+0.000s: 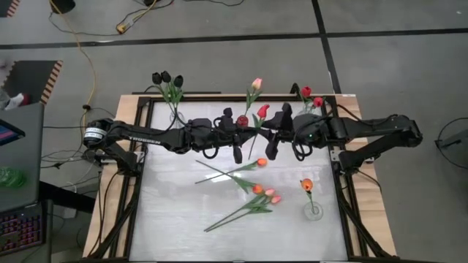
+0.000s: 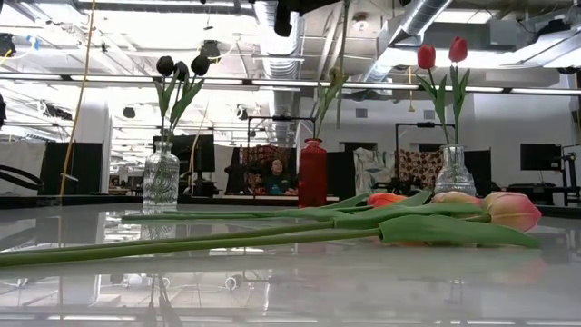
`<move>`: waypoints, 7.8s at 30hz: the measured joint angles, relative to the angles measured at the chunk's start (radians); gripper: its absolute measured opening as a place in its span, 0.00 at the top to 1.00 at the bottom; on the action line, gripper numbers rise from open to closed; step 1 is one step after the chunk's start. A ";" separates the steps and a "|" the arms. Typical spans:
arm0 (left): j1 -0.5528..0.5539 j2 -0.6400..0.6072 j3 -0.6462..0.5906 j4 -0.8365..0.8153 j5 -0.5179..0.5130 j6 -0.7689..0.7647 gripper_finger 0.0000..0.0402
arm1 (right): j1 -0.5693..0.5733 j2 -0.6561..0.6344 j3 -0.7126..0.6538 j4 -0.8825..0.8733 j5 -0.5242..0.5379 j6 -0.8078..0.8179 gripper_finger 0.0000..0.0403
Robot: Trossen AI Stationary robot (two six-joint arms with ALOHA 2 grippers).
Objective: Sort flowers into vase by color
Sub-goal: Put the red flower into the top right transparent vase, then put the top orange flower into the bottom transparent vase
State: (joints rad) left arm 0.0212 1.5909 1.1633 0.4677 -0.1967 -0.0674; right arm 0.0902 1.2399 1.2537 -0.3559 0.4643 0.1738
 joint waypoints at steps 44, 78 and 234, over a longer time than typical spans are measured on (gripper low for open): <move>0.024 -0.020 0.001 -0.119 0.031 0.028 0.74 | -0.001 -0.530 0.000 -0.070 0.186 -0.148 0.92; 0.024 -0.019 0.001 -0.121 0.050 0.020 0.74 | -0.015 -0.570 0.000 -0.251 0.638 -0.200 0.92; 0.026 -0.111 0.000 -0.332 0.050 0.165 0.73 | -0.549 -0.660 -0.215 -0.575 0.161 0.262 0.46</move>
State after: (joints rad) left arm 0.0471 1.4802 1.1633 0.1354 -0.1464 0.0975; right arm -0.4585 0.5802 1.0386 -0.9309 0.6249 0.4362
